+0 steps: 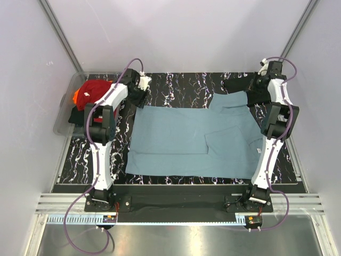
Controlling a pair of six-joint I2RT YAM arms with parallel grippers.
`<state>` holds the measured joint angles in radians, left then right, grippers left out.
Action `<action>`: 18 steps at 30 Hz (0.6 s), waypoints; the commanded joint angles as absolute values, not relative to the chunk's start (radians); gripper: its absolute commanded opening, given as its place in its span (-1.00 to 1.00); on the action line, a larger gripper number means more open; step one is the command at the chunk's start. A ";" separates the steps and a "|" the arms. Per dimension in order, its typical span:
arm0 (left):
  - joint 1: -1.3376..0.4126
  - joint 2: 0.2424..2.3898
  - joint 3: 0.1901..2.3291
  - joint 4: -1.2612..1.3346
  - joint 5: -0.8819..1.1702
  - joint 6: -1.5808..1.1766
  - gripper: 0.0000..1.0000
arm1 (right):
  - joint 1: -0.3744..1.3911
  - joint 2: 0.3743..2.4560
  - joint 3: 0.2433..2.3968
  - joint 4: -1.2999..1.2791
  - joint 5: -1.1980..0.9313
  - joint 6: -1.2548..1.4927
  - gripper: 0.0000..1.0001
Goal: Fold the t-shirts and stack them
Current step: Fold the tshirt
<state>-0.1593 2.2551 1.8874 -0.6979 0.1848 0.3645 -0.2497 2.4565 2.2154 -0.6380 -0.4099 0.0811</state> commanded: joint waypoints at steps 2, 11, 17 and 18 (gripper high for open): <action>-0.138 2.315 1.945 -0.718 0.251 0.446 0.15 | -0.253 2.321 2.091 -0.488 -0.501 0.089 -1.00; -0.137 2.384 2.005 -0.755 0.276 0.483 0.13 | -0.253 2.209 1.911 -0.364 -0.529 0.100 -1.00; -0.135 2.410 2.040 -0.790 0.293 0.495 0.07 | -0.253 2.187 1.882 -0.351 -0.528 0.098 -1.00; -0.137 2.408 2.040 -0.795 0.296 0.494 -0.04 | -0.253 2.184 1.879 -0.348 -0.531 0.097 -1.00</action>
<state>-0.1371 2.3783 2.0098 -0.7731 0.2577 0.4713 -0.2497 2.2681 1.8828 -0.4065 -0.5102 0.1005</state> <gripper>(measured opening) 0.502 0.012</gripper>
